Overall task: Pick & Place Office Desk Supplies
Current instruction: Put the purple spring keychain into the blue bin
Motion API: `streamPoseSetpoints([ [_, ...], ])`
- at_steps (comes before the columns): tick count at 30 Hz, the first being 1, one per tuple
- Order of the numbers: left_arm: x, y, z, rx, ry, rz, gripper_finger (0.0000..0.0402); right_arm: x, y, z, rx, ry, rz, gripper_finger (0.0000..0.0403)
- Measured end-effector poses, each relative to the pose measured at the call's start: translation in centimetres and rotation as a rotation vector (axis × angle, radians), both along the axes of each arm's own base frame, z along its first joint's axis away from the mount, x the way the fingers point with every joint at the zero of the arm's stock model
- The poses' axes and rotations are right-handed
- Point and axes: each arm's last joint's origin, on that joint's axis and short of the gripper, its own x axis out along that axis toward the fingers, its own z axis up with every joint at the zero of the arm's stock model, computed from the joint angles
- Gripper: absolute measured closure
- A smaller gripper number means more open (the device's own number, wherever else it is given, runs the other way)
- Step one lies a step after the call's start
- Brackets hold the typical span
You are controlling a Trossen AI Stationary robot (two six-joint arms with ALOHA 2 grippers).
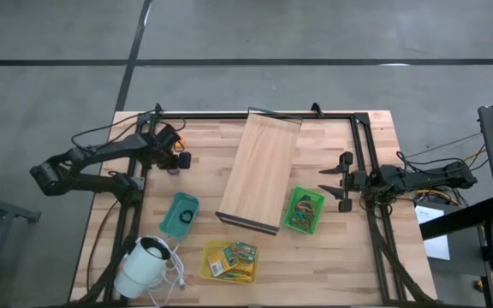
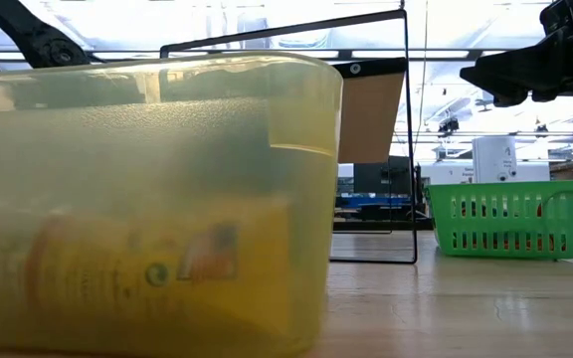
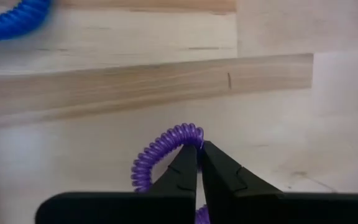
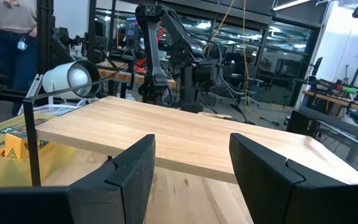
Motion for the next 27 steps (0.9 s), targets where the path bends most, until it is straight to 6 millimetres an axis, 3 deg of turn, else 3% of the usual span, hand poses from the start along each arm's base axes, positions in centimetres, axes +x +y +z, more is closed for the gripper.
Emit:
streamPoseSetpoints([
  [7,0.1,0.0,0.5,-0.027,-0.012,-0.005,0.0393,0.0,0.0,0.0,0.000,0.000,0.000,0.0197],
  [17,2.5,-0.7,3.7,0.030,-0.001,-0.103,0.0393,0.0,0.0,0.0,0.000,0.000,0.000,0.0197],
  [27,5.3,-4.7,8.5,0.070,0.057,-0.174,0.0387,0.0,0.0,0.0,0.000,0.001,0.000,0.0197],
])
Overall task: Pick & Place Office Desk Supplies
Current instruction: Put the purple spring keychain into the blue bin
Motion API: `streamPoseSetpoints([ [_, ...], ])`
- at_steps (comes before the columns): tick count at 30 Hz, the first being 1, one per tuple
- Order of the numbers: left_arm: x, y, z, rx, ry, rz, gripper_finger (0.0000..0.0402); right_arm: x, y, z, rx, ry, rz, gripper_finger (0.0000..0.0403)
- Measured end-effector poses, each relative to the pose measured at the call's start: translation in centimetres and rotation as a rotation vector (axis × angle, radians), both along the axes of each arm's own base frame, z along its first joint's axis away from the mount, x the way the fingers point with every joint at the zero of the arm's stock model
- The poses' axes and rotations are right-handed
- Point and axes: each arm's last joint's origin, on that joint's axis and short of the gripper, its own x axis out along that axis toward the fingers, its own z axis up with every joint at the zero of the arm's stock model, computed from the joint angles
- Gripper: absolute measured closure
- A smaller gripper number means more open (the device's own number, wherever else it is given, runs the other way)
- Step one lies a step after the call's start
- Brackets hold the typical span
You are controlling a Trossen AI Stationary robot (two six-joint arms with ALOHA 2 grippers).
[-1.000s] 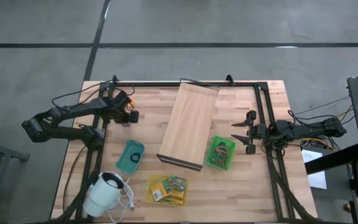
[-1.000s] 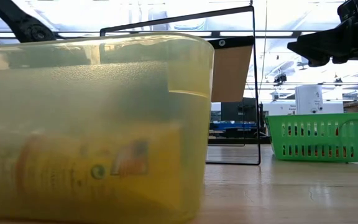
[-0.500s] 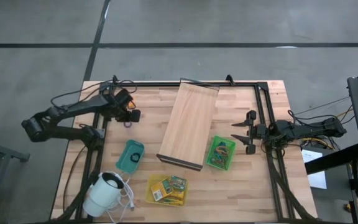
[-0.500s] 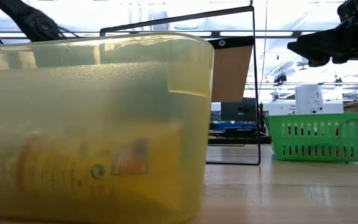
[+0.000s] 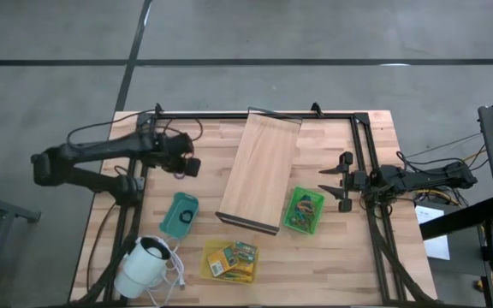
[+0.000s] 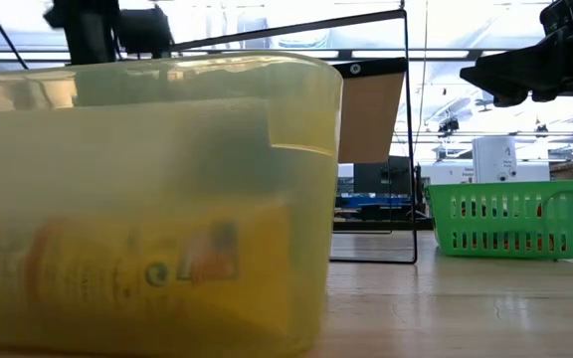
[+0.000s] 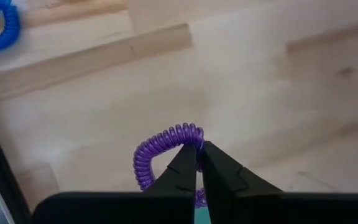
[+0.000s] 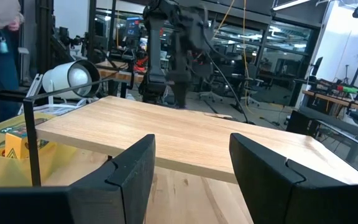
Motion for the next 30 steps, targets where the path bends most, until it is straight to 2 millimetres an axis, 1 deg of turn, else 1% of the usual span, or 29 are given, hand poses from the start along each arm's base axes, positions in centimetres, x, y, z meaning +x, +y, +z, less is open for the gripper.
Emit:
streamPoseSetpoints([
  [3,0.6,-1.8,1.5,-0.013,-0.010,-0.014,0.0382,0.0,0.0,0.0,0.000,0.000,0.000,0.0197],
  [6,1.1,-3.7,2.4,-0.033,-0.026,-0.020,0.0381,0.0,0.0,0.0,0.000,0.000,0.000,0.0197],
  [9,1.2,-5.6,2.9,-0.057,-0.038,-0.007,0.0380,0.0,0.0,0.0,0.000,0.000,0.000,0.0197],
  [12,1.2,-7.4,2.8,-0.111,-0.046,0.028,0.0379,0.0,0.0,0.0,0.000,0.000,0.000,0.0197],
  [16,1.3,-9.6,2.2,-0.168,-0.028,0.079,0.0379,0.0,0.0,0.0,0.000,0.000,0.000,0.0197],
  [19,1.4,-10.6,1.7,-0.188,-0.002,0.099,0.0379,0.0,0.0,0.0,0.000,0.000,0.000,0.0197],
  [24,2.2,-11.1,0.2,-0.174,0.047,0.087,0.0379,0.0,0.0,0.0,0.000,0.000,0.000,0.0197],
  [30,3.2,-11.4,-2.9,-0.218,0.101,0.060,0.0380,0.0,0.0,0.0,0.000,-0.001,0.001,0.0197],
])
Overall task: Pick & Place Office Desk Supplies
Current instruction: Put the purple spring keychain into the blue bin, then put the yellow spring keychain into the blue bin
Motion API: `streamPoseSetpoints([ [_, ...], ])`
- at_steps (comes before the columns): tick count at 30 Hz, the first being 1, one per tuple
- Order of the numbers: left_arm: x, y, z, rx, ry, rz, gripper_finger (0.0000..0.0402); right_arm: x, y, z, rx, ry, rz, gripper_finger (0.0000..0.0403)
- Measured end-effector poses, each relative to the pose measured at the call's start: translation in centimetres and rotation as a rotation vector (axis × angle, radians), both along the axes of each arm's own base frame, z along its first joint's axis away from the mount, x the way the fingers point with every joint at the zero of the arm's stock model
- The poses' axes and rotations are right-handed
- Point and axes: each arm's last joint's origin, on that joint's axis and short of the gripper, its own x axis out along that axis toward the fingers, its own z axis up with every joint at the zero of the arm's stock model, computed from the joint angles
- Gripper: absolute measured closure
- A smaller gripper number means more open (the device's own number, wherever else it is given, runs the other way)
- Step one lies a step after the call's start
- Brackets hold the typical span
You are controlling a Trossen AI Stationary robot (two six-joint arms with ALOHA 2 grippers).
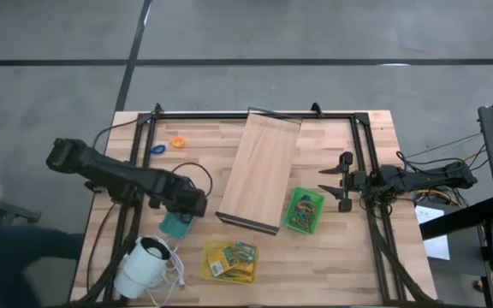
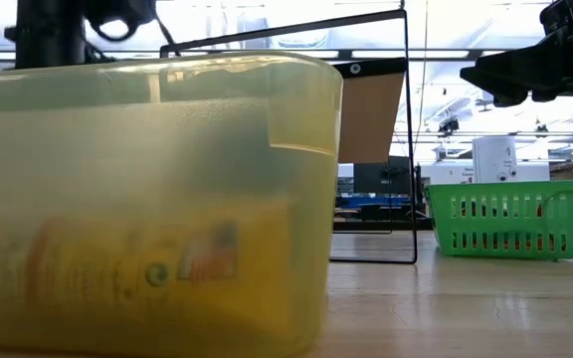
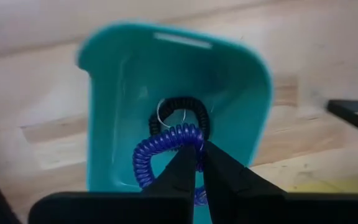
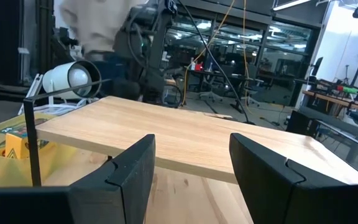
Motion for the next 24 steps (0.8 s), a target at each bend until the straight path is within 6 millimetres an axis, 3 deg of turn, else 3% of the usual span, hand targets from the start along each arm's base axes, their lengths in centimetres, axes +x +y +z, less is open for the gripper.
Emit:
streamPoseSetpoints([
  [8,0.3,-0.3,-2.6,-0.083,-0.058,-0.009,0.0374,0.0,0.0,0.0,0.000,0.001,0.000,0.0197],
  [14,0.2,-0.2,-2.9,-0.084,-0.063,-0.009,0.0356,0.0,0.0,0.0,0.000,0.001,0.000,0.0197],
  [24,0.3,-0.2,-2.6,-0.087,-0.109,-0.009,0.0284,0.0,0.0,0.0,0.000,0.001,0.000,0.0197],
])
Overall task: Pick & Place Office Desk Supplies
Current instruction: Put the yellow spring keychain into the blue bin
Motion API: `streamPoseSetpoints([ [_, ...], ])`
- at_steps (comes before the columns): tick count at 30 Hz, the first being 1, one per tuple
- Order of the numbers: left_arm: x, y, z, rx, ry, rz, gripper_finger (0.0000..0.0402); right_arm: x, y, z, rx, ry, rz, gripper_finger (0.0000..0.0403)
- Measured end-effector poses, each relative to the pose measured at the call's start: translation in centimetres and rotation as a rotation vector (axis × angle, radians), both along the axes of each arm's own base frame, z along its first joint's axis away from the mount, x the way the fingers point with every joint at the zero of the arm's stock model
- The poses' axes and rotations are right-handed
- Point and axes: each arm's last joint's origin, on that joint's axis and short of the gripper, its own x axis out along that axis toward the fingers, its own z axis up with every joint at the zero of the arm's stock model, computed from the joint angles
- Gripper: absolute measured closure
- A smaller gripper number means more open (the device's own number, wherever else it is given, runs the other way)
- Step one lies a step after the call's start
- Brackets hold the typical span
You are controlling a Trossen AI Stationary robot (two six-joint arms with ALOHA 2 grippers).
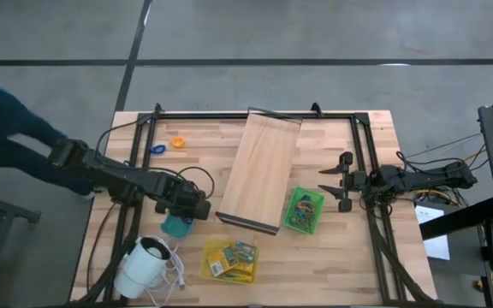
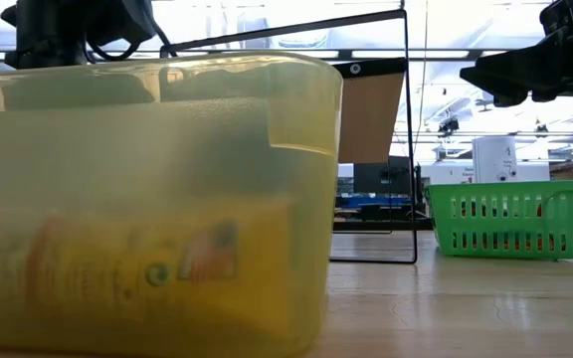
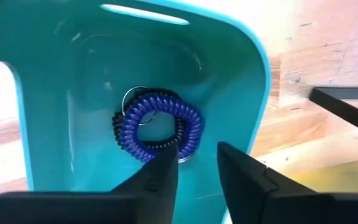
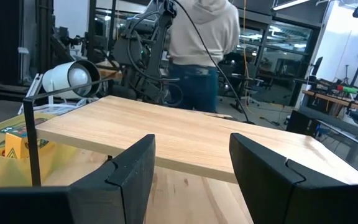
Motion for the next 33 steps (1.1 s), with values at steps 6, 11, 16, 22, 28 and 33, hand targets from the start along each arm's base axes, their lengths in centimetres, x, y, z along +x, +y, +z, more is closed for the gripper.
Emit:
streamPoseSetpoints([
  [6,-0.2,0.1,0.5,0.005,0.017,0.003,0.0271,0.0,0.0,0.0,0.000,0.000,0.000,0.0197],
  [11,-0.4,1.2,3.6,0.067,-0.005,0.048,0.0271,0.0,0.0,0.0,0.000,0.002,0.000,0.0197],
  [16,-1.9,3.6,6.7,0.319,0.037,0.102,0.0272,0.0,0.0,0.0,-0.001,0.004,0.000,0.0197],
  [22,-3.1,7.6,7.4,0.473,0.078,0.190,0.0272,0.0,0.0,0.0,-0.001,0.004,0.000,0.0197],
  [28,-3.8,13.3,6.3,0.520,0.103,0.183,0.0272,0.0,0.0,0.0,-0.001,0.004,0.000,0.0197],
  [33,-5.7,17.0,4.9,0.468,0.084,0.353,0.0272,0.0,0.0,0.0,-0.001,0.004,0.000,0.0197],
])
